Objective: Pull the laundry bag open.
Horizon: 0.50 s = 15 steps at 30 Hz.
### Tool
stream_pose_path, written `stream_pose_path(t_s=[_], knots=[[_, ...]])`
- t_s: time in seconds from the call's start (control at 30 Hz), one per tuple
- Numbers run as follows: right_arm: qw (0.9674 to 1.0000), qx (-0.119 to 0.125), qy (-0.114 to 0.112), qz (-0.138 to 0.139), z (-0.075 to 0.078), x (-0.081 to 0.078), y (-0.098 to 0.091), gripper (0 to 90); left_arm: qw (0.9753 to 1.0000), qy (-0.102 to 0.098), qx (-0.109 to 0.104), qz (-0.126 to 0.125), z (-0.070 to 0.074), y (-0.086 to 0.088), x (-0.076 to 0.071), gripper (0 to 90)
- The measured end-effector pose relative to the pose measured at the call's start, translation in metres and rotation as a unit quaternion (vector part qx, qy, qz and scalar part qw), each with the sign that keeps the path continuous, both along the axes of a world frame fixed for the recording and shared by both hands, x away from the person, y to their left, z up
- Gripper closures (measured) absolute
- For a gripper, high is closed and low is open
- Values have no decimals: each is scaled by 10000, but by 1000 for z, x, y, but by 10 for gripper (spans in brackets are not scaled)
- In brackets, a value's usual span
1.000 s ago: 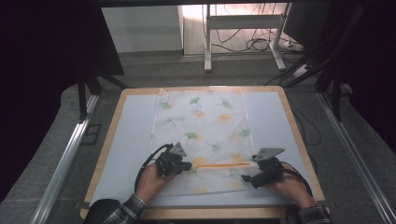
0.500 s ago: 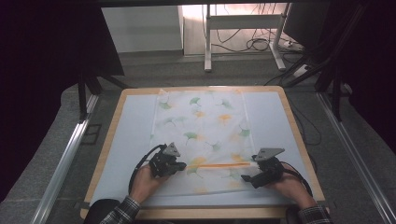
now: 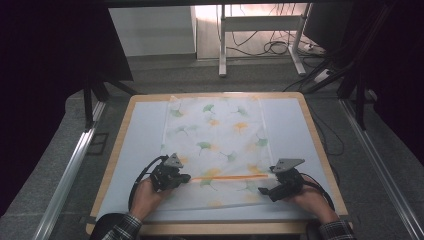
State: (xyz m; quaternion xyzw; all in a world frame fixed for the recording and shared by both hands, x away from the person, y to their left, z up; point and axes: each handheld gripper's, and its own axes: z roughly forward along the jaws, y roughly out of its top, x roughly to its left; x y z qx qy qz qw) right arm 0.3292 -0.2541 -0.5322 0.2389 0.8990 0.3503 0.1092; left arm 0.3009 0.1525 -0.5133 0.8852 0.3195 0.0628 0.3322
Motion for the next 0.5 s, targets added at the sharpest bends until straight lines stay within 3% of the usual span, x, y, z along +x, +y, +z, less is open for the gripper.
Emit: stream_pose_path(t_s=[0.5], knots=[[10000,0,-4,-6,0,0,0,75,9998,-6,34,176,-1,15,-5,900]])
